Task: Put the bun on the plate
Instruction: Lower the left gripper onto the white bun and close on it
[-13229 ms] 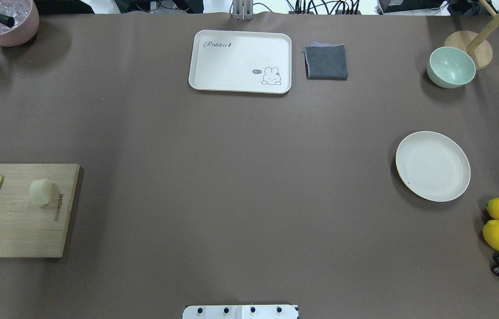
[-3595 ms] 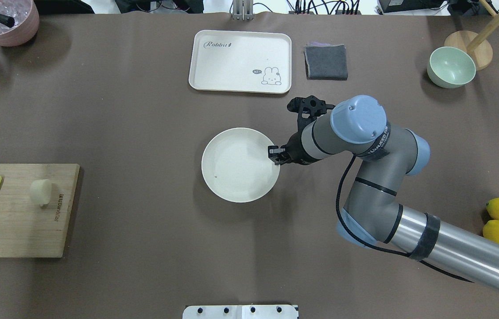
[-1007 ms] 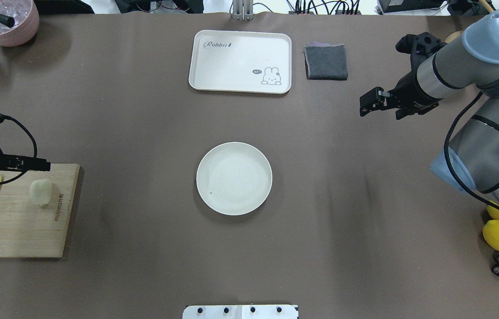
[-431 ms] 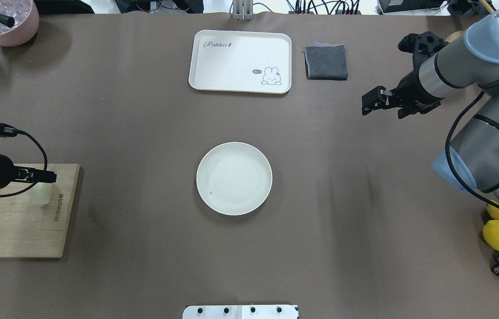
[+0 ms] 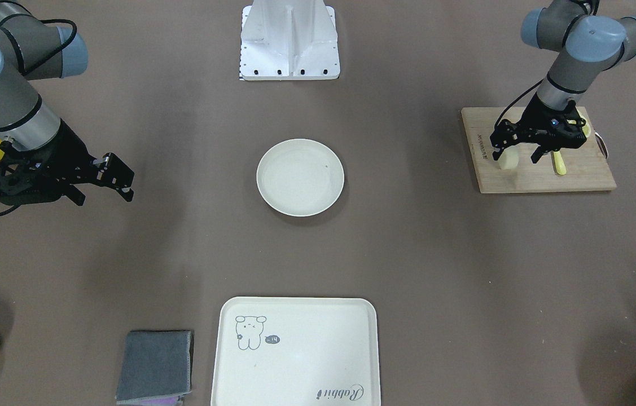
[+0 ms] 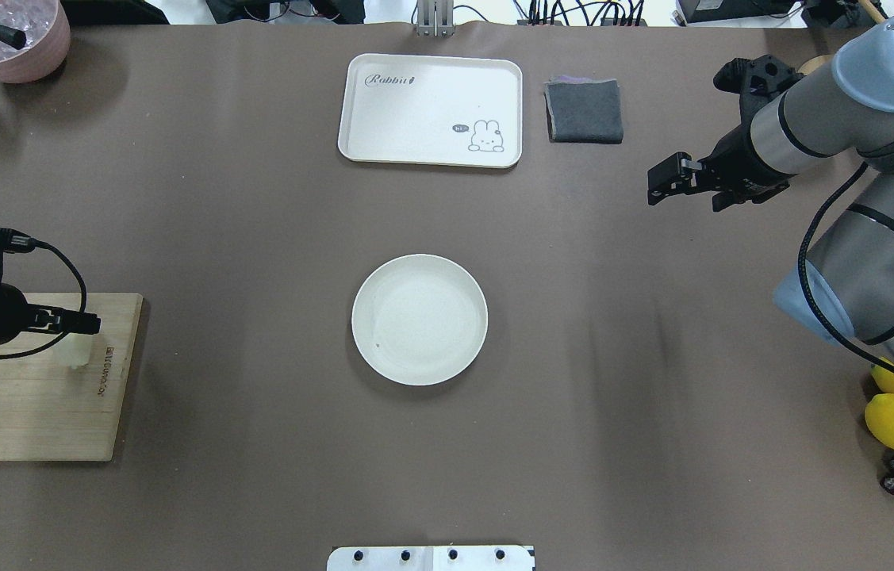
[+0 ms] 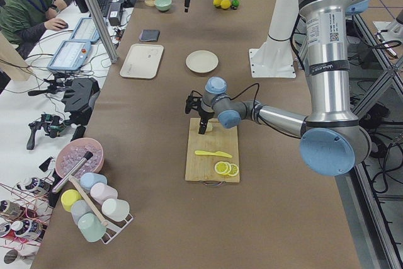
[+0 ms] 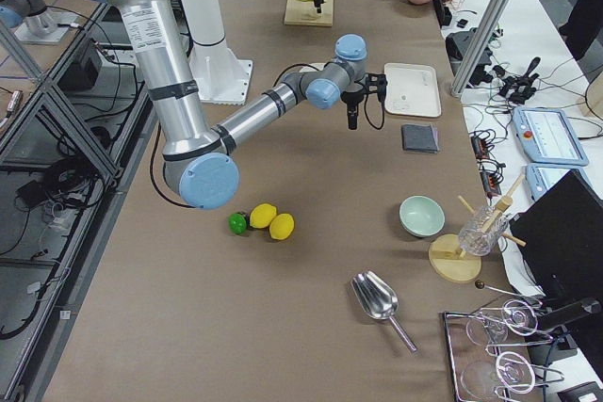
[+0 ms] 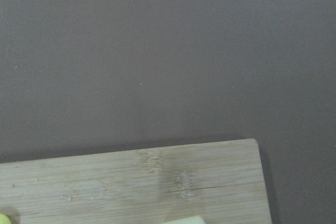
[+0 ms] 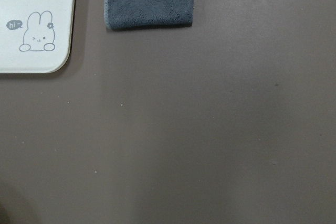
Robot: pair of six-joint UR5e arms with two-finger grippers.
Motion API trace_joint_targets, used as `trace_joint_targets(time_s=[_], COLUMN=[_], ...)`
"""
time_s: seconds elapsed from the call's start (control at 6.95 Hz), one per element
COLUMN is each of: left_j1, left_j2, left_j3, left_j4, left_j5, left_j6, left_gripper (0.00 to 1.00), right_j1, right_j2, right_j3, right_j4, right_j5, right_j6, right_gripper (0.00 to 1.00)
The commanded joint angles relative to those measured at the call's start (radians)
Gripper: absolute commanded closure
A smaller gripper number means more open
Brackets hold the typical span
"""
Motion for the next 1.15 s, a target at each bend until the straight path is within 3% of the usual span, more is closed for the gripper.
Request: trace_joint_targets(time_s=[0.0,0.14,0.29,1.01], left_j1=[0.015,0.015,0.015,-0.009], left_j2=[0.003,0.005,0.011,-0.010], left_j3=[-0.011,-0.007,-0.008,-0.039], left_j4=[0.000,0.000,0.000,0.008], left_j5=[-0.001,-0.002,-0.002,-0.055], left_j6=[-0.001,-0.001,-0.001,0.002], left_gripper=[0.38,0.67,0.82,0.83], right_j1=[0.004,0.004,0.004,0.002], right_j2=[0.000,0.002,0.003,0.009], right_j3=[0.002,0.004,0.007,0.004], right_j4=[0.000,0.000,0.000,-0.001], right_j5=[0.000,0.000,0.000,0.001], right_j6=[0.000,0.003,0.006,0.006], right_gripper=[0.00,0.00,0.00,0.00])
